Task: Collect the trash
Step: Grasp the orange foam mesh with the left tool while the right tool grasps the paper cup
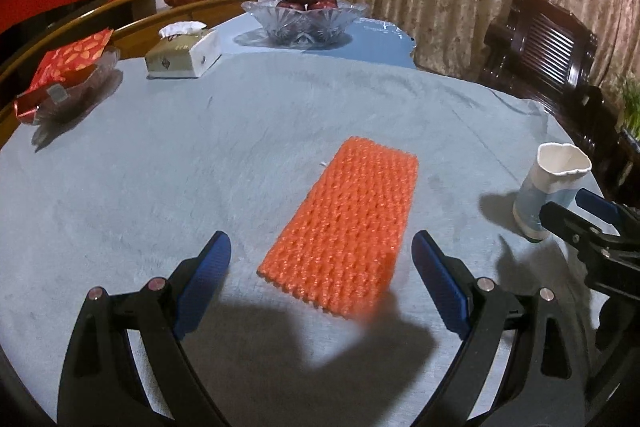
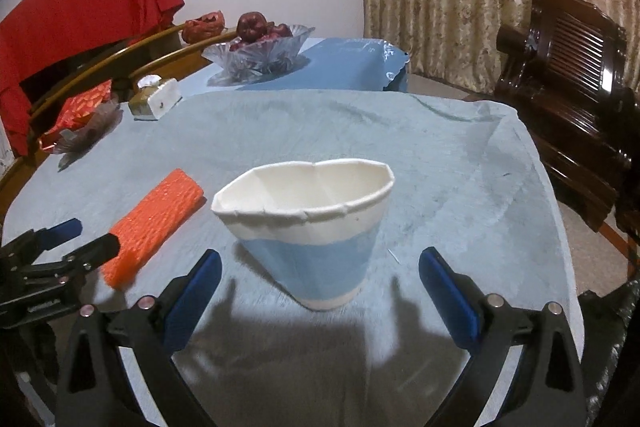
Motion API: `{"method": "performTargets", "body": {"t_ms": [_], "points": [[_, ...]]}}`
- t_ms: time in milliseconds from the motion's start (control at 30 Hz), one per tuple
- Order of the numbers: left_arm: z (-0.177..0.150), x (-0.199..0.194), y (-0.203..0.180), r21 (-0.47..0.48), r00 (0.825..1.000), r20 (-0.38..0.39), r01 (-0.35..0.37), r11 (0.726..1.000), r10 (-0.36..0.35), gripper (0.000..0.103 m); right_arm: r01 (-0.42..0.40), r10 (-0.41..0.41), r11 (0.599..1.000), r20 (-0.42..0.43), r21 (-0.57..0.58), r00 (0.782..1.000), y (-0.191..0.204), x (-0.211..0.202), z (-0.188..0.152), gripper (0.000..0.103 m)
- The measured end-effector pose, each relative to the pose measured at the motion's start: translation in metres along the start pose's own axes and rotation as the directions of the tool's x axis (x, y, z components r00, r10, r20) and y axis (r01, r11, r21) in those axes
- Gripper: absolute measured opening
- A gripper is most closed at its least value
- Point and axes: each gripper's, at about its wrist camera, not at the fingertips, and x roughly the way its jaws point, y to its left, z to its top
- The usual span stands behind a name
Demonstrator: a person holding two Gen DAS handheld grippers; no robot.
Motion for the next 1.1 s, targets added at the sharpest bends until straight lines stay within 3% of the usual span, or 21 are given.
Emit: {"method": "performTargets", "body": {"t_ms": [167,367,600,800,867,967,1100], "points": [[0.000,0.008,0.003,-0.009,1.000,-0.017,0.010,1.000,-0.010,0.089,-0.016,0.016,1.000,-0.023,0.012,1.000,0.001,0.012,0.002,0.095],[0.003,0.020,0.003,-0.019,0.998,-0.049,0.024,1.000,-0.025,0.089,-0.044,0.045,0.999,-0.054,0.020,0.998,-0.001,0.018,0.002,0.065],[0.004,0.029,-0.003,-0.001,0.995,-0.093,0.034,0.999,-0.034,0.088,-0.070,0.071,0.997,-0.029,0.027,0.997,-0.004,0.010,0.001,0.063],[0.004,0.034,-0.009,0.019,0.992,-0.119,0.046,0.999,-0.043,0.067,-0.077,0.078,0.997,-0.023,0.032,0.997,-0.004,0.003,-0.003,0.063],[0.004,0.033,-0.011,0.028,0.993,-0.115,0.044,0.999,-0.041,0.046,-0.079,0.080,0.996,-0.022,0.037,0.997,-0.005,0.001,-0.004,0.063],[0.004,0.031,-0.011,0.013,0.993,-0.111,0.052,0.999,-0.050,0.024,-0.083,0.084,0.996,-0.021,0.045,0.996,-0.006,-0.003,-0.005,0.063],[0.003,0.024,-0.015,-0.004,0.993,-0.098,0.065,0.998,-0.065,0.019,-0.088,0.089,0.995,-0.016,0.048,0.996,-0.007,-0.009,-0.005,0.063]]}}
